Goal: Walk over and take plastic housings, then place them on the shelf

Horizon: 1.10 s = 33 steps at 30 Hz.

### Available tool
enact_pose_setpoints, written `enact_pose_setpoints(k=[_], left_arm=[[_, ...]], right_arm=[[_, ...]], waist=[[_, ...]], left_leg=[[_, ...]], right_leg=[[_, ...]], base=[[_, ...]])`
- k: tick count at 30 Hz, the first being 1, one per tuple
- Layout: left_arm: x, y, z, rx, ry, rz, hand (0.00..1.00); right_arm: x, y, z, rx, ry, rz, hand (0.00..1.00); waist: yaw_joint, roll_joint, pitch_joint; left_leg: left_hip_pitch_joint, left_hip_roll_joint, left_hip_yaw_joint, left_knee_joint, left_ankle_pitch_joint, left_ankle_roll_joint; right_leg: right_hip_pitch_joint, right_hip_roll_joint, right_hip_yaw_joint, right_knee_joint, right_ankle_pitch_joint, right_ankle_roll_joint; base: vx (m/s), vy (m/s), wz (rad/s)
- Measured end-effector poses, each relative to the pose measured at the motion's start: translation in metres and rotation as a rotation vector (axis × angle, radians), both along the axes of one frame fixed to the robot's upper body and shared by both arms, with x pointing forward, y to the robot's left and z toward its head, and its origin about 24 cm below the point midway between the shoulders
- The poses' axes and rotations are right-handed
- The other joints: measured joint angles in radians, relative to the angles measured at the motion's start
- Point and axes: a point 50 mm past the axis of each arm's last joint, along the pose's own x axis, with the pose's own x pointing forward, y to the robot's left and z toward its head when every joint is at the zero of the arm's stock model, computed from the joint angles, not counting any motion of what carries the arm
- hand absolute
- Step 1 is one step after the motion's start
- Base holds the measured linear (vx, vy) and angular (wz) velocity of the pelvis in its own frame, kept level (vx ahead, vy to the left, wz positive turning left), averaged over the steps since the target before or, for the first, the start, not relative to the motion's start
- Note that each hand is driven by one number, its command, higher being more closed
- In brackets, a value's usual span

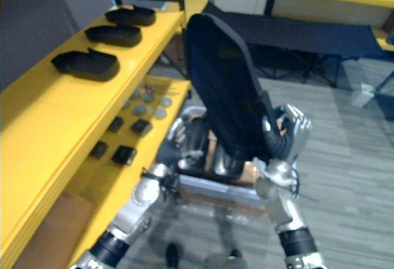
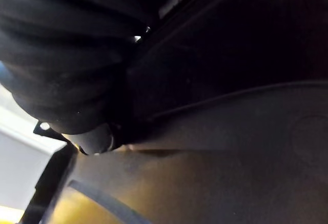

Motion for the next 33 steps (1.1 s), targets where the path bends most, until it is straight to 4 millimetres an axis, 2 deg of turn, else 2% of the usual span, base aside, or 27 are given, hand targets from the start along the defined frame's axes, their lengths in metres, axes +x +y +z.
enact_pose_setpoints(k=[10,17,27,28,33], left_arm=[[-0.004,-0.012,-0.014,0.001,0.065,-0.068,0.0],[-0.008,-0.016,-0.03,-0.076,0.177,-0.146,0.0],[-0.021,-0.014,-0.05,-0.322,0.371,-0.157,0.0],[-0.022,-0.013,-0.052,-0.341,0.385,-0.153,1.0],[-0.025,-0.012,-0.054,-0.432,0.402,-0.134,1.0]], right_arm=[[-0.004,0.018,-0.013,-0.004,0.01,0.072,1.0],[-0.007,0.034,-0.028,0.002,0.074,0.146,1.0],[-0.022,0.052,-0.053,0.027,0.201,0.231,1.0],[-0.024,0.052,-0.056,0.043,0.212,0.23,1.0],[-0.031,0.055,-0.065,0.057,0.252,0.233,1.0]], waist=[[0.001,-0.001,-0.001],[0.002,-0.004,-0.003],[0.002,-0.015,-0.021],[0.003,-0.015,-0.021],[0.003,-0.016,-0.022]], left_leg=[[0.0,0.0,-0.018,0.0,0.007,-0.001],[0.0,0.002,-0.022,0.0,0.009,-0.002],[-0.002,0.002,-0.026,-0.001,0.009,-0.002],[-0.002,0.002,-0.026,-0.001,0.009,-0.002],[-0.002,0.002,-0.026,-0.001,0.009,-0.003]], right_leg=[[0.009,0.001,-0.011,-0.002,0.007,0.01],[0.01,0.002,-0.015,-0.001,0.006,0.009],[0.011,0.002,-0.022,-0.006,0.004,0.006],[0.011,0.002,-0.022,-0.006,0.004,0.006],[0.011,0.002,-0.023,-0.007,0.004,0.006]], base=[[-0.01,0.005,0.04],[0.0,0.0,0.0],[0.0,0.0,0.0],[0.0,0.0,0.0],[0.0,0.0,0.0]])
